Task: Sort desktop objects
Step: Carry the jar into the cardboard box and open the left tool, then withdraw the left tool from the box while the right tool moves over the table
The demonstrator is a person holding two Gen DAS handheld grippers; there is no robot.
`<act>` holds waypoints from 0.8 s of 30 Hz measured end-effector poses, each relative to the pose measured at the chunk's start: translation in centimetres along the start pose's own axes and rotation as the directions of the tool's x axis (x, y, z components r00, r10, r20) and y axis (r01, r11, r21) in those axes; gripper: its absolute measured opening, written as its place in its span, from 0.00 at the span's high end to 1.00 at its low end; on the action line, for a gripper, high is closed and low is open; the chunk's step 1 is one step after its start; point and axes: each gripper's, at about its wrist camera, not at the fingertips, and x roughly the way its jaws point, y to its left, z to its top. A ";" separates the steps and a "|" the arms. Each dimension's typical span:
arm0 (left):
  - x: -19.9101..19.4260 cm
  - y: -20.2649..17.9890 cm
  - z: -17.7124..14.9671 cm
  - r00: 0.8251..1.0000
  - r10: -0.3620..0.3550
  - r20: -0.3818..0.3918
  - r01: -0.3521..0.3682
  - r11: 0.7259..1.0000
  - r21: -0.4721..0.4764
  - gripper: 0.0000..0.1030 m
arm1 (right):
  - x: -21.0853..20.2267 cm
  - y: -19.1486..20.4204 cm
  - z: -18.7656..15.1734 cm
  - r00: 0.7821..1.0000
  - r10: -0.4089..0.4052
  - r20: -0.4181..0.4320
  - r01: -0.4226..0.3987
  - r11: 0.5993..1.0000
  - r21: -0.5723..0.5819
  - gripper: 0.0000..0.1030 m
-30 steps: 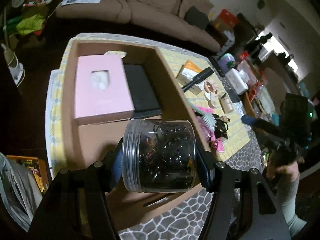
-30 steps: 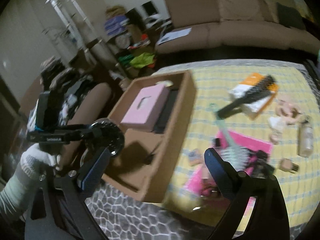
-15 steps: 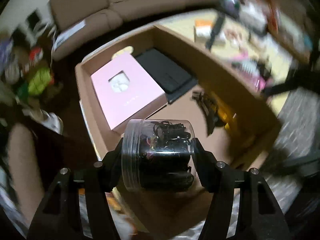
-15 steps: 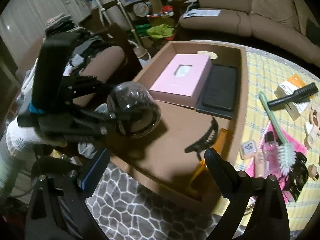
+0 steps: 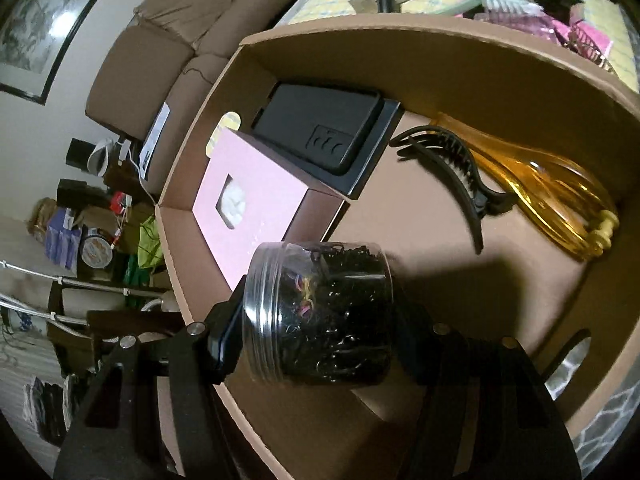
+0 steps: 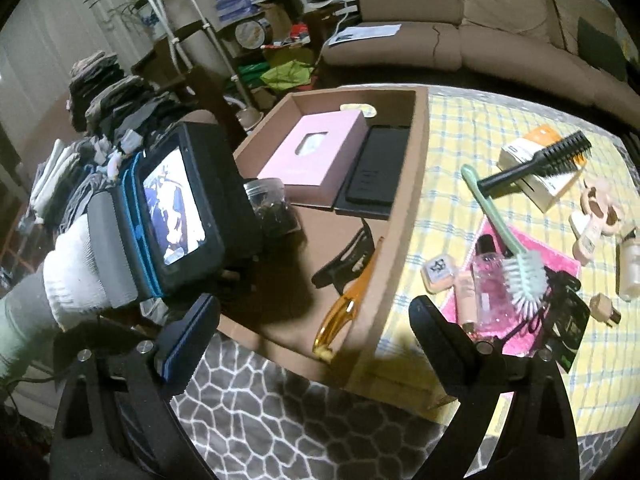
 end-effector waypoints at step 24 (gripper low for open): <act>-6.1 14.6 -10.1 0.717 -0.401 0.571 0.697 0.377 -0.610 0.00 | 2.1 2.8 3.0 0.998 0.006 -0.064 -0.009 0.999 -0.052 0.05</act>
